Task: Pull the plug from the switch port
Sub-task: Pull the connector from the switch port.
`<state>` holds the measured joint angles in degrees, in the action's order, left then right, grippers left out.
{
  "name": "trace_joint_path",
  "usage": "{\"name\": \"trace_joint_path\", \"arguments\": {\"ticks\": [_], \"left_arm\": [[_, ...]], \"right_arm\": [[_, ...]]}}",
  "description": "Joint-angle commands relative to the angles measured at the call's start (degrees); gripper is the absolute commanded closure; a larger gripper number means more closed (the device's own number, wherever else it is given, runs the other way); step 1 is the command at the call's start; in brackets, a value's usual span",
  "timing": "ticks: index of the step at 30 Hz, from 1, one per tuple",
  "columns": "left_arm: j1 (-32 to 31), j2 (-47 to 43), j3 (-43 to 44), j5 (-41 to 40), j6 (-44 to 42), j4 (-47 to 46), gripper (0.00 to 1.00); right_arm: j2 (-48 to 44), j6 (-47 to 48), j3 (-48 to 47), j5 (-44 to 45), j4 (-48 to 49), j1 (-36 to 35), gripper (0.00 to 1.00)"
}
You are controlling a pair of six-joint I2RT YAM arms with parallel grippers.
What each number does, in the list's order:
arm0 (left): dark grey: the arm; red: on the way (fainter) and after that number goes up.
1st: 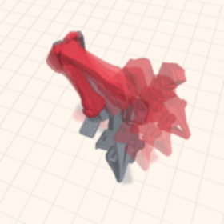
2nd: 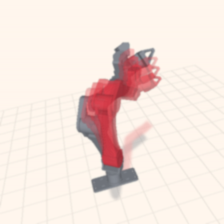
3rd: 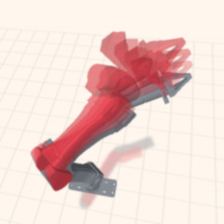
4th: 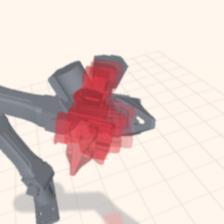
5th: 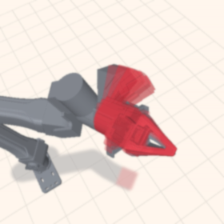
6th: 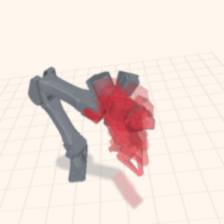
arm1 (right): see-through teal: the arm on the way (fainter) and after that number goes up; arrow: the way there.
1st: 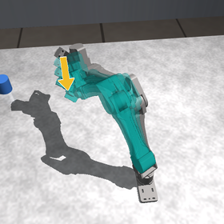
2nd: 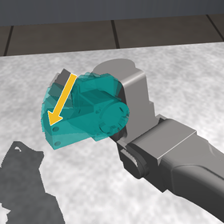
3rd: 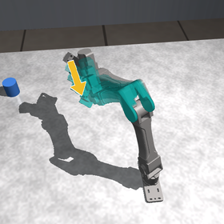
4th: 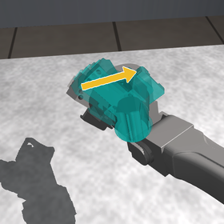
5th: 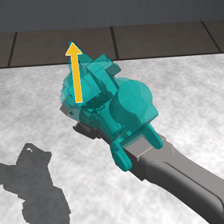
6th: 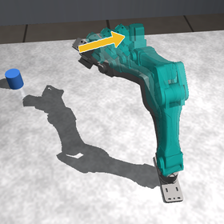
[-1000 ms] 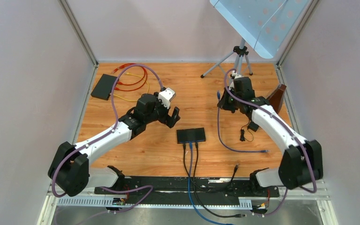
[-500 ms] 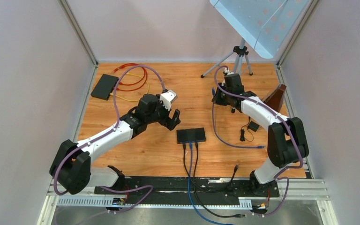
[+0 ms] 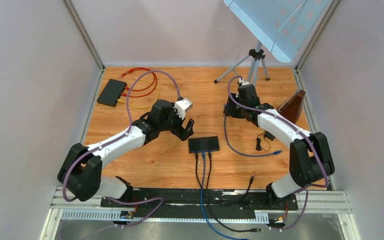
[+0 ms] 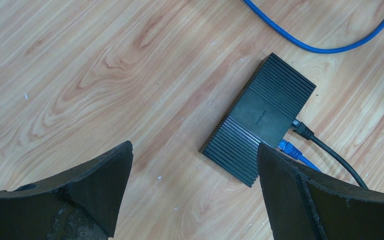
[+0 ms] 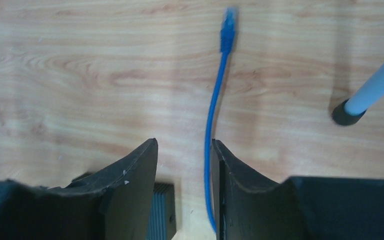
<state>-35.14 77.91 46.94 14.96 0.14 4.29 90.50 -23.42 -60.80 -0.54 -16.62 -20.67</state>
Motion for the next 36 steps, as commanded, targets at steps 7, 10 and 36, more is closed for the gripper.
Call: {"name": "trace_joint_path", "arguments": {"ticks": [7, 10, 36], "left_arm": [[0.1, 3.8, 2.5, 6.8, -7.0, -2.8, 0.0], [-0.6, 5.9, 3.9, 9.4, -10.5, -1.2, 0.0], [-8.5, 21.3, 15.3, 2.9, -30.9, 20.3, 0.0]], "right_arm": [[-22.5, -14.5, 21.3, -17.3, 9.1, -0.9, 0.4], [-26.2, -18.5, 26.3, -18.3, 10.1, -0.9, 0.39], [-18.5, -24.0, 32.0, -30.7, 19.3, -1.9, 0.39]]}}
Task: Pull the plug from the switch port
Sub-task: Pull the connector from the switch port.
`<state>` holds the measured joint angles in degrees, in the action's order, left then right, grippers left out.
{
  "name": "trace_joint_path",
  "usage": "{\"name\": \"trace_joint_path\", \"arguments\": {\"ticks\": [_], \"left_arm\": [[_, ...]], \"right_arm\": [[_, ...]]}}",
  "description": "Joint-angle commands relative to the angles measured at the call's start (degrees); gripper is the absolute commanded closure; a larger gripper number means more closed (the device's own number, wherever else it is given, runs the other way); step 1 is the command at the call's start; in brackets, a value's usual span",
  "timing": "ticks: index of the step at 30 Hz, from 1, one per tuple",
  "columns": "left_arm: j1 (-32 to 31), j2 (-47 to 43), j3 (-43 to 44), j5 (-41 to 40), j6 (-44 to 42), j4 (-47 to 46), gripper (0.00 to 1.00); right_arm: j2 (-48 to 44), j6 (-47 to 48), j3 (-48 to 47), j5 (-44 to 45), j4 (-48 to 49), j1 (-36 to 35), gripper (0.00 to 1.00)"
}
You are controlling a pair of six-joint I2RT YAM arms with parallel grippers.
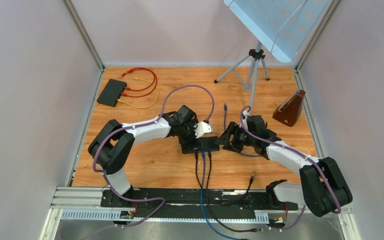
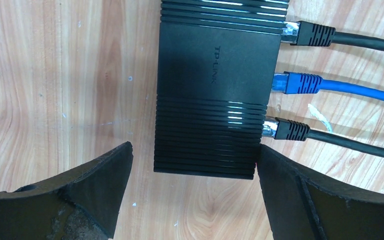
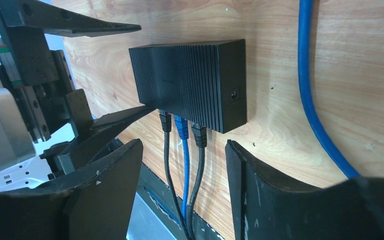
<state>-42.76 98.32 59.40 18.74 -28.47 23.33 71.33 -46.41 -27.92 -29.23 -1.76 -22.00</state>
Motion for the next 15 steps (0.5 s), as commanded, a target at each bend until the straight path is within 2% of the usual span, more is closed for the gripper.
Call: {"name": "trace_joint_path", "arguments": {"ticks": [1, 7, 15], "left_arm": [[-1.0, 1.1, 3.2, -1.0, -2.2, 1.4, 0.0], [-1.3, 3.0, 4.5, -1.3, -1.8, 2.1, 0.02], [-2.0, 3.4, 4.8, -0.4, -1.6, 4.1, 0.2]], "right_arm": [[0.7, -1.4, -0.7, -2.0, 4.8, -0.7, 0.39], [1.3, -4.9, 1.9, -2.9, 9.0, -0.8, 0.4], [3.3, -10.1, 5.2, -2.8, 13.2, -1.5, 0.54]]}}
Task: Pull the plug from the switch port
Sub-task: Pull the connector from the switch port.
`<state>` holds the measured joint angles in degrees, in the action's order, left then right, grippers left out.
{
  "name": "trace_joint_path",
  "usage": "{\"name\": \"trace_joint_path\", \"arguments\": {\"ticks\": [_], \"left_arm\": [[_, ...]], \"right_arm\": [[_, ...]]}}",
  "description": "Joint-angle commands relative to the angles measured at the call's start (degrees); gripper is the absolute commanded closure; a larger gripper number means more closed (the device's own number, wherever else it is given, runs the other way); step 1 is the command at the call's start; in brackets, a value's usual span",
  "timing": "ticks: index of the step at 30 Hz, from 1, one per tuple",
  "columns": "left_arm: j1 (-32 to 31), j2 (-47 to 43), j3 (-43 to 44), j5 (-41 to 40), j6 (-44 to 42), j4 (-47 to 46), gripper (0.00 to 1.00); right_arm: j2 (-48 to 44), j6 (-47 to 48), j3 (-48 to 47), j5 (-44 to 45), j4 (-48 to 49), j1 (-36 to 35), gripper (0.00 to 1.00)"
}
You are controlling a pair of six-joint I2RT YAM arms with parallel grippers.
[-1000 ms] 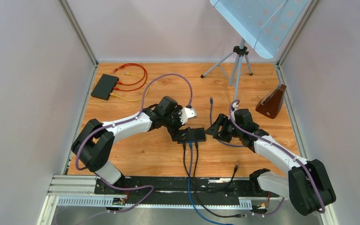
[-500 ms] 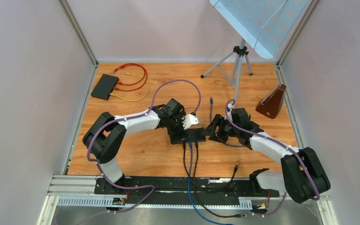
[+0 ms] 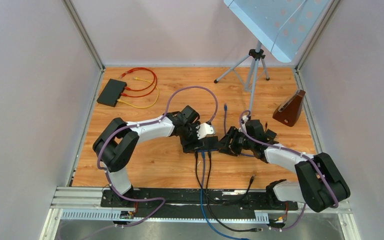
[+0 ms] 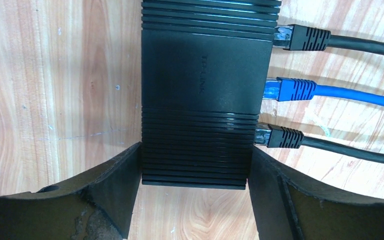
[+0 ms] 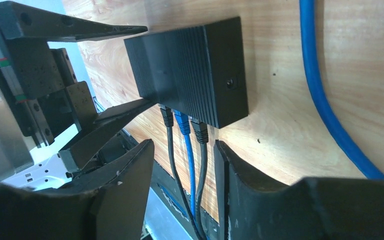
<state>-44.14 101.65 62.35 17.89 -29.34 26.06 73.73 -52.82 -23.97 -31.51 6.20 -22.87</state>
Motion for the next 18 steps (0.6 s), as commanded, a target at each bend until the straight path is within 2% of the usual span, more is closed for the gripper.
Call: {"name": "trace_joint_path", "arguments": {"ticks": [1, 7, 10, 13, 18], "left_arm": [[-0.8, 0.0, 1.6, 0.4, -0.7, 1.4, 0.21], [-2.3, -0.7, 0.9, 1.1, 1.1, 0.4, 0.23], [-2.6, 0.1, 0.9, 1.4, 1.6, 0.3, 0.24], [-2.6, 0.5, 1.0, 1.2, 2.1, 0.6, 0.24], [-2.6, 0.7, 1.1, 1.0, 2.2, 0.7, 0.25]], "right_arm": [[1.1, -4.7, 1.7, -0.4, 6.0, -0.9, 0.55], [2.8, -11.7, 5.0, 3.8, 11.9, -3.0, 0.61], [5.5, -14.7, 7.5, 4.5, 17.8, -3.4, 0.63], [8.0, -17.2, 9.9, 5.0, 24.6, -4.2, 0.63], [11.5, -19.1, 10.7, 7.5, 30.3, -5.5, 0.63]]}}
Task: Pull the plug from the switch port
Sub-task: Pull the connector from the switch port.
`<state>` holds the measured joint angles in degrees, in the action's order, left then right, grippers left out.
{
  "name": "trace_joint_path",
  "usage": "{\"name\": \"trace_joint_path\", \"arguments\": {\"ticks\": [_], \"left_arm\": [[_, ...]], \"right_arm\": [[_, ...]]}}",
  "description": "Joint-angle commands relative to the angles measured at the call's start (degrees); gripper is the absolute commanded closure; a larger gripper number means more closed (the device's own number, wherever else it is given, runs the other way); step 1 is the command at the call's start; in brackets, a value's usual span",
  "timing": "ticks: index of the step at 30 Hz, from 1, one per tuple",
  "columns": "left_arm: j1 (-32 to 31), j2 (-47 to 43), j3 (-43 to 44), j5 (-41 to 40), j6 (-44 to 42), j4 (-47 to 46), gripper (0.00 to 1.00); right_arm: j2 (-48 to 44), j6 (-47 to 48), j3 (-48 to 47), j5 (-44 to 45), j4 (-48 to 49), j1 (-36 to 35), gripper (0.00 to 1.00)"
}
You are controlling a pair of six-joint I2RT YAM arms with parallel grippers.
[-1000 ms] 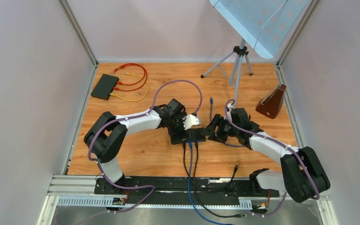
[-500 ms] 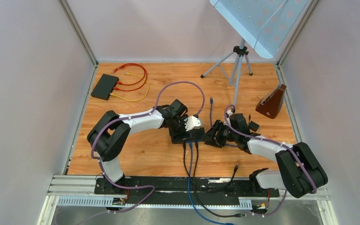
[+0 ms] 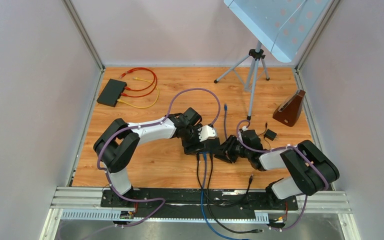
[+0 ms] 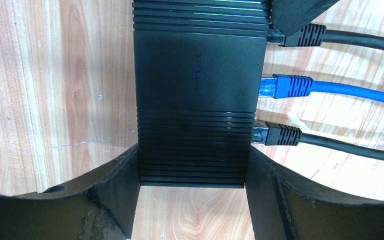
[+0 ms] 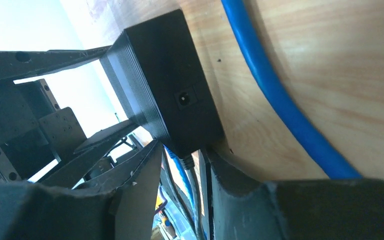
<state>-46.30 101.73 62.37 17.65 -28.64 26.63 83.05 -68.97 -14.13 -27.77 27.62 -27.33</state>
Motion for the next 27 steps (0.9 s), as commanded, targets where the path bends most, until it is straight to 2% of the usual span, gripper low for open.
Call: {"name": "trace_joint_path", "arguments": {"ticks": [1, 6, 15, 18, 21, 23, 27], "left_arm": [[-0.5, 0.5, 1.1, 1.3, 1.5, 0.1, 0.25], [-0.5, 1.0, 1.3, 1.5, 1.7, 0.3, 0.26], [-0.5, 1.4, 1.7, 1.6, 1.7, 0.6, 0.27], [-0.5, 1.6, 1.9, 1.6, 1.8, 0.9, 0.27], [-0.5, 2.1, 2.3, 1.4, 1.8, 1.3, 0.28], [-0.5, 2.1, 2.2, 1.0, 2.1, 1.0, 0.28], [-0.5, 1.4, 1.7, 0.8, 2.2, 0.4, 0.28]], "right_arm": [[2.5, -3.1, 0.9, 4.6, 9.7, -1.2, 0.62], [5.7, -4.0, 0.9, 5.9, 13.9, -1.5, 0.63], [5.4, -3.3, 2.6, 7.2, 15.5, -1.8, 0.72], [4.2, -2.0, 3.4, 6.4, 17.2, -1.8, 0.65], [4.3, -3.5, 5.6, 5.1, 24.5, -1.8, 0.55], [4.8, -4.3, 5.9, 5.5, 25.3, -1.9, 0.55], [6.3, -4.5, 4.8, 6.3, 24.0, -2.0, 0.62]]}}
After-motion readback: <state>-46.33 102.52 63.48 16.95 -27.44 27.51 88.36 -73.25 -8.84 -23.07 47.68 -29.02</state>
